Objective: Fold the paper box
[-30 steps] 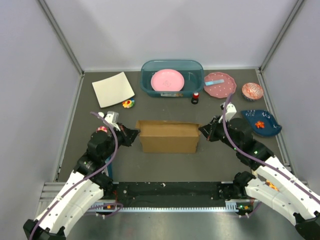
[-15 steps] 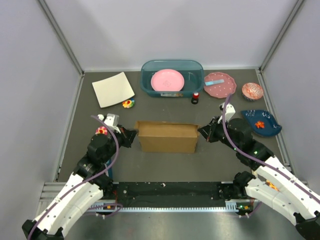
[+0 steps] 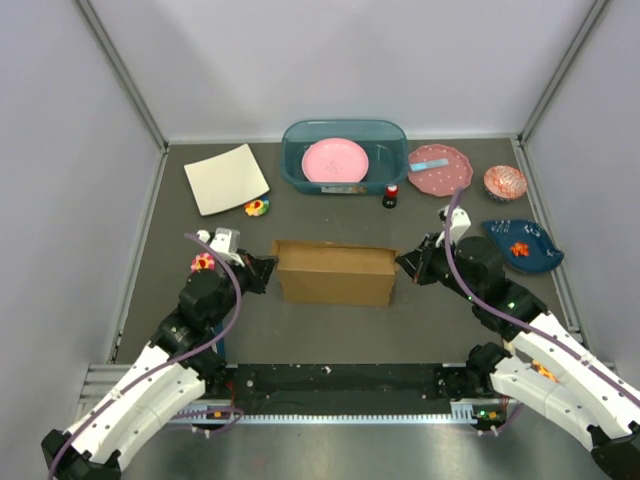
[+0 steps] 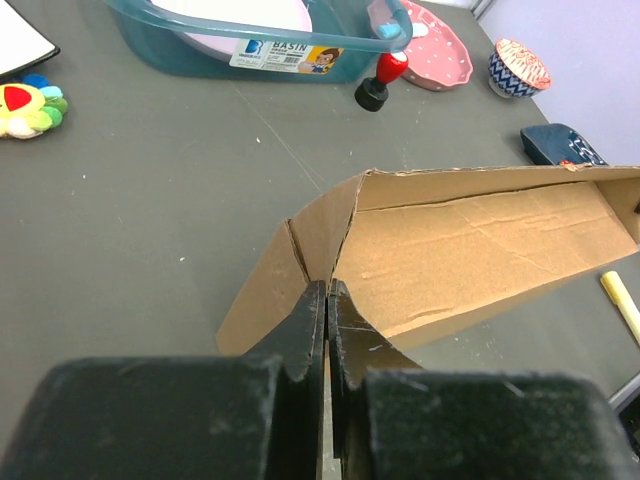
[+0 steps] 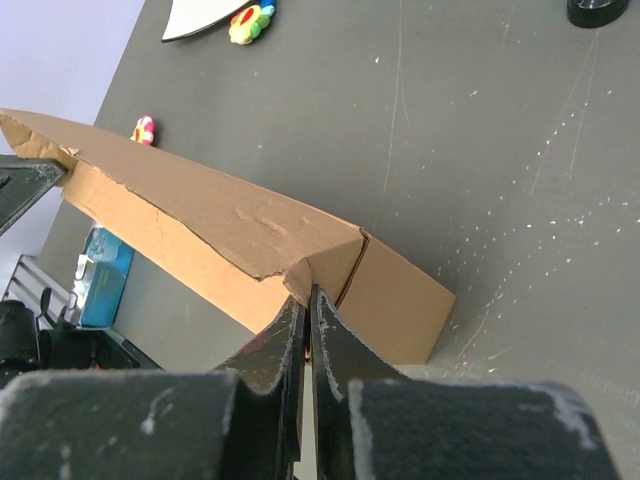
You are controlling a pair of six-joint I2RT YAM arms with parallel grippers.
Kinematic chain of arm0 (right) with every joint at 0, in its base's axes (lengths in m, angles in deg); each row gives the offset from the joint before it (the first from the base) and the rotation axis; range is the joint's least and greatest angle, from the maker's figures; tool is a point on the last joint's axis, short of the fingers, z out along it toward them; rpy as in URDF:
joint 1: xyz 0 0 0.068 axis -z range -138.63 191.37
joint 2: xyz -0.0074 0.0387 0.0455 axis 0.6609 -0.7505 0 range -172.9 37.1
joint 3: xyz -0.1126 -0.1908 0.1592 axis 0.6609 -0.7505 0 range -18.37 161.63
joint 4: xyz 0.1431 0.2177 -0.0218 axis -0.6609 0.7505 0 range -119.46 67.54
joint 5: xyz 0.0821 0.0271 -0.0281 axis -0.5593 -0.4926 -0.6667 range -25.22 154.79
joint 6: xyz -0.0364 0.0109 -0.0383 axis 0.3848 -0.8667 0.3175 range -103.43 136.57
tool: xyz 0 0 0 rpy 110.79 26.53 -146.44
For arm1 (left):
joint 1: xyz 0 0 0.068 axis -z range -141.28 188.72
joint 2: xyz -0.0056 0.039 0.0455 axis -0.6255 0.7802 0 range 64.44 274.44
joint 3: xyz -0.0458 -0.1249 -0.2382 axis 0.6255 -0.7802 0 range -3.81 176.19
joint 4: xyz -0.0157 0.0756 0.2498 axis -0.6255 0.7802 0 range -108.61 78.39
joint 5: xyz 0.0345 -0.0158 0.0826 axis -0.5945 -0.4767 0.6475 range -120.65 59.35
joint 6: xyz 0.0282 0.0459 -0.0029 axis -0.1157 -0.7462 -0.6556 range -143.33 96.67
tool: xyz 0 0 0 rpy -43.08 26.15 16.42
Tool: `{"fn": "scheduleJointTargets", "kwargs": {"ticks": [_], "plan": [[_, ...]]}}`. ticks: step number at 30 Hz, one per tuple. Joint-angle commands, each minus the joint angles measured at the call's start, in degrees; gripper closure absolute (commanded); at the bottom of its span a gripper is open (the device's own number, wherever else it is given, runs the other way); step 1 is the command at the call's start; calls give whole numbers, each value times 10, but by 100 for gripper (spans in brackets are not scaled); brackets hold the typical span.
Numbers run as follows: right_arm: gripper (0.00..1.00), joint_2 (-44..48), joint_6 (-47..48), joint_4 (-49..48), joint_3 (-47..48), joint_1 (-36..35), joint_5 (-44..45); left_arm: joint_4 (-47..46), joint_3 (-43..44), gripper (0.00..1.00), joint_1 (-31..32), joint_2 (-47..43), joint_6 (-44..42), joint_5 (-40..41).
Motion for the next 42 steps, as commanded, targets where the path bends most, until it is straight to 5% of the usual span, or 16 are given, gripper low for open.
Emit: {"fn": "scheduleJointTargets", "kwargs": {"ticks": [1,5,15,25,35,42], "plan": [[100,-9,-2,59,-18,-10,9,-8,-21,100,53,15,7,52],[97,-8,-2,59,-15,-10,9,-8,-25,100,91,19,3,101],[65,3,11,70,19,-11,39,-8,-43,100,111,14,14,147],[57,7,44,75,74,-10,78,-8,-28,100,113,29,7,150],[62,-33,71,66,109,-11,88,-29,-22,100,115,52,14,140],[86,-45,80,62,102,-11,97,-48,-18,100,124,79,21,134]]}}
